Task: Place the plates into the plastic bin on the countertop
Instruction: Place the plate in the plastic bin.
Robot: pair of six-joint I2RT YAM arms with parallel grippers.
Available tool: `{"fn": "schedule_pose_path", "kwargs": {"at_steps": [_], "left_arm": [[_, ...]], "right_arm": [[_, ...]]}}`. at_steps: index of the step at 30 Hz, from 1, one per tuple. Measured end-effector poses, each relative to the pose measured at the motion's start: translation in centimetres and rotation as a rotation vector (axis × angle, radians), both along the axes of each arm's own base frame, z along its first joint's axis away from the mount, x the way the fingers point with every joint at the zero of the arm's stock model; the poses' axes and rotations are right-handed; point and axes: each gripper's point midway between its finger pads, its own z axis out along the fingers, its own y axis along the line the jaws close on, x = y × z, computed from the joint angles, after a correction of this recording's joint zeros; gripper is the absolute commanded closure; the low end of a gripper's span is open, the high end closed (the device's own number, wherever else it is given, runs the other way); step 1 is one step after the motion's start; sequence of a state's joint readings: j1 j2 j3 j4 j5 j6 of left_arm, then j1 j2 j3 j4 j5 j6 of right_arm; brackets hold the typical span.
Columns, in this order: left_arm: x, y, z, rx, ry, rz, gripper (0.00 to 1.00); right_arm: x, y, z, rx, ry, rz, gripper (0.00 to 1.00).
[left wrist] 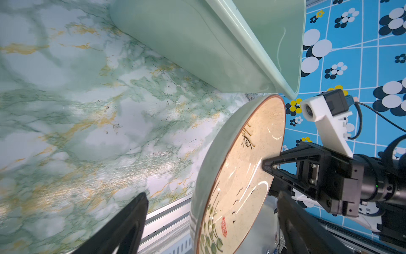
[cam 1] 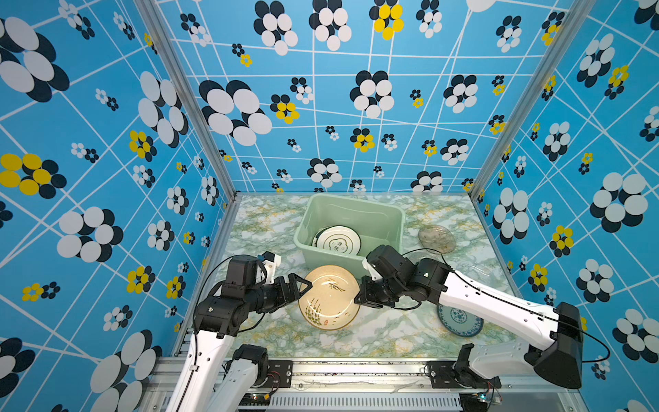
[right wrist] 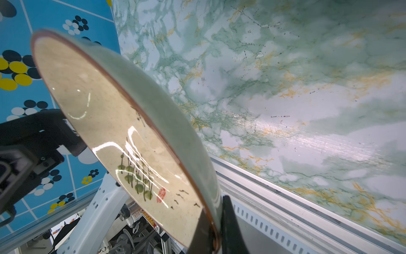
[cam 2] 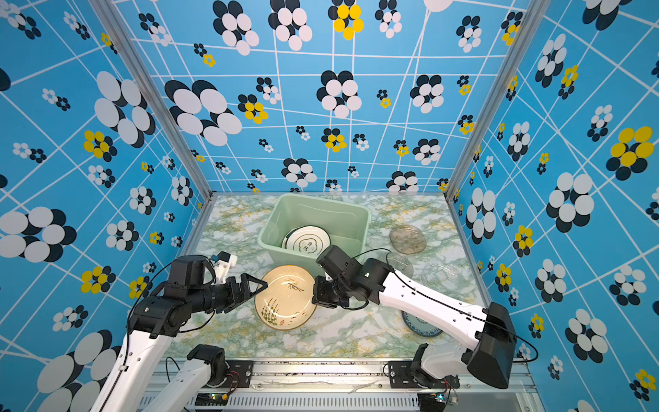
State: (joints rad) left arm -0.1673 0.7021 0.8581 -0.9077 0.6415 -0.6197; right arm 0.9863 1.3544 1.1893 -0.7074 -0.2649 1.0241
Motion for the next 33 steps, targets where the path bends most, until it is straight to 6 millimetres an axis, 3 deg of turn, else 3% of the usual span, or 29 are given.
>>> {"fn": "schedule_pose_path", "kwargs": {"at_steps": [9,18,24,33], "left_arm": [[1.4,-1.3,2.7,-0.084,-0.107,-0.016,0.06],[3.8,-2.1,8.4,-0.154,-0.275,-0.012,0.01],[6.1,-2.5,11.6,-0.16,-0.405,0.001,0.01],[10.6,-2.5,13.3,-0.091,-0.5,0.037,0.01]], "right_arm": [[2.1,-1.5,1.3,0.01,0.022,-0.068,1.0],[6.5,-2.9,7.0,0.087,-0.044,-0.178,1.0],[11.1,-3.4,8.4,0.103,-0.047,-0.273,1.0],[19.2,-3.3,6.9,0.082,-0.013,-0.37,1.0]]}}
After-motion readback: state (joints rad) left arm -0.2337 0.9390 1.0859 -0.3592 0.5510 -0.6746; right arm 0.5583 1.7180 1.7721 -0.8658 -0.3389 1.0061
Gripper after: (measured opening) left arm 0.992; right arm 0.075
